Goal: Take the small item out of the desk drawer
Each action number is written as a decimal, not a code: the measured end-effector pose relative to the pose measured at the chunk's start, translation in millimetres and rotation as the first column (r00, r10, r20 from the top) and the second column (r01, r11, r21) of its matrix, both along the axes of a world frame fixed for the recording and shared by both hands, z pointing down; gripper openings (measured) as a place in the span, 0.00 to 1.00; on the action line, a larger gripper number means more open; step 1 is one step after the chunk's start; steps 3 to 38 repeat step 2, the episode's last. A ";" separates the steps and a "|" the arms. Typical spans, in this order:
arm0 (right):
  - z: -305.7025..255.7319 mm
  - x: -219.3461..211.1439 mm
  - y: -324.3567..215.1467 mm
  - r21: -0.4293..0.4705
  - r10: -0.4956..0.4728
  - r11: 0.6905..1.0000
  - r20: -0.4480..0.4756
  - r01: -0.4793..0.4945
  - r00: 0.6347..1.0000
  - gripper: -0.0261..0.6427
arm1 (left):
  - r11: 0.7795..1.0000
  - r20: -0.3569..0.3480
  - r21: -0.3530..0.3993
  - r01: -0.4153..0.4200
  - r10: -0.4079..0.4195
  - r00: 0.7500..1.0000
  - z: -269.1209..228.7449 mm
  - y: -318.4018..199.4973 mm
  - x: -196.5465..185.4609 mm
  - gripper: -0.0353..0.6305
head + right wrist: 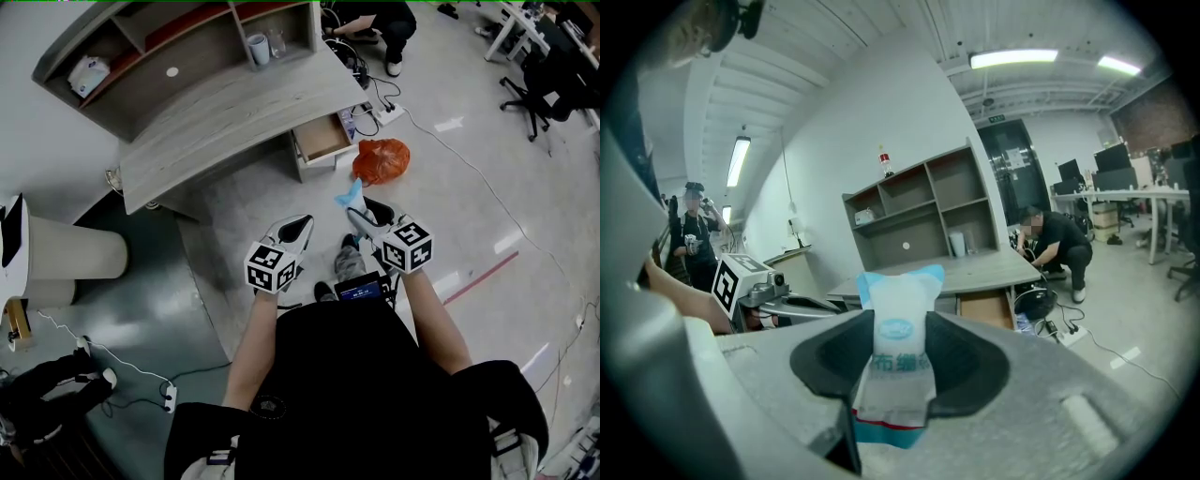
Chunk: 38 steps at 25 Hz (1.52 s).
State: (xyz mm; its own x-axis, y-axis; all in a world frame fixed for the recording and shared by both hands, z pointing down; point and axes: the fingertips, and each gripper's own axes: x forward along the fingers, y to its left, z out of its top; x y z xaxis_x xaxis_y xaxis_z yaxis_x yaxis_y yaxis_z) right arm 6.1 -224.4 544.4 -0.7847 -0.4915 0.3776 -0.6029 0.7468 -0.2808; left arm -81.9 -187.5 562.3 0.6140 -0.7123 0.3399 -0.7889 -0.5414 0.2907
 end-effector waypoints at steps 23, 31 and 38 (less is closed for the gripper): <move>1.0 1.4 0.5 0.001 0.001 1.000 0.000 -0.001 1.000 0.29 | 1.000 0.000 0.001 -0.002 0.002 1.000 1.0 0.3 1.2 0.05; 1.0 1.4 0.5 0.001 0.001 1.000 0.000 -0.001 1.000 0.29 | 1.000 0.000 0.001 -0.002 0.002 1.000 1.0 0.3 1.2 0.05; 1.0 1.4 0.5 0.001 0.001 1.000 0.000 -0.001 1.000 0.29 | 1.000 0.000 0.001 -0.002 0.002 1.000 1.0 0.3 1.2 0.05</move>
